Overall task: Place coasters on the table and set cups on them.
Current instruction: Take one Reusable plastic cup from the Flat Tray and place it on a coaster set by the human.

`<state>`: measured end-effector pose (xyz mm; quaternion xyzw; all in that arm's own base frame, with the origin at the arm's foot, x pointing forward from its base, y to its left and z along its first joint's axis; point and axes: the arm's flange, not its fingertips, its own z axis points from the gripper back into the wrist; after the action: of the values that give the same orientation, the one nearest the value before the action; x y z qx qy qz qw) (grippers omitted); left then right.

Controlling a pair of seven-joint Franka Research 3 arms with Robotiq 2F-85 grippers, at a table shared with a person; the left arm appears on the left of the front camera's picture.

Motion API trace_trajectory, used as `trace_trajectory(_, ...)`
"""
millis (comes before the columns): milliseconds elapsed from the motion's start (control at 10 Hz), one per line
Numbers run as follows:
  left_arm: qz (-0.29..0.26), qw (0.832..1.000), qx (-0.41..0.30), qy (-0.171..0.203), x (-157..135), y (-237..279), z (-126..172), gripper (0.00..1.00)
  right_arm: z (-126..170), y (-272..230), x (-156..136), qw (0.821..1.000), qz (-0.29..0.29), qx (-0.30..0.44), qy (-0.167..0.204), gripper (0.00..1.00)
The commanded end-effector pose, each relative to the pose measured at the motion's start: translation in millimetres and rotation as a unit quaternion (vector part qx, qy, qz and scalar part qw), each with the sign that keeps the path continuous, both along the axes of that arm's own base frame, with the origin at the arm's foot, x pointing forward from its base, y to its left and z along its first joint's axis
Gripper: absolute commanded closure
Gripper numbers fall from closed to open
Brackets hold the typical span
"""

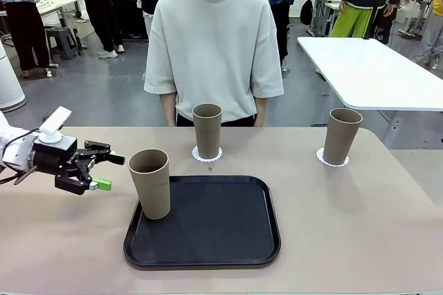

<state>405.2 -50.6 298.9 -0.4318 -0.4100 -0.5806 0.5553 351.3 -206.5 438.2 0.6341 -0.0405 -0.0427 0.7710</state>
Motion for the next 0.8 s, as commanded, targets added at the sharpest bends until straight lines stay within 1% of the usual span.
trace_trajectory(0,-0.002,1.000,-0.016,-0.018,11.5,-6.1,-13.2,0.00,-0.8,-0.1,-0.9,1.000,0.002,0.004,-0.006,0.00)
trace_trajectory(300,-0.004,1.000,-0.023,-0.019,20.6,-13.4,-24.6,0.00,-0.8,-0.1,-0.9,1.000,0.002,0.004,-0.006,0.00)
trace_trajectory(700,-0.036,0.998,-0.034,-0.036,15.7,-21.4,-32.4,0.00,-0.8,-0.1,-0.9,1.000,0.002,0.004,-0.006,0.00)
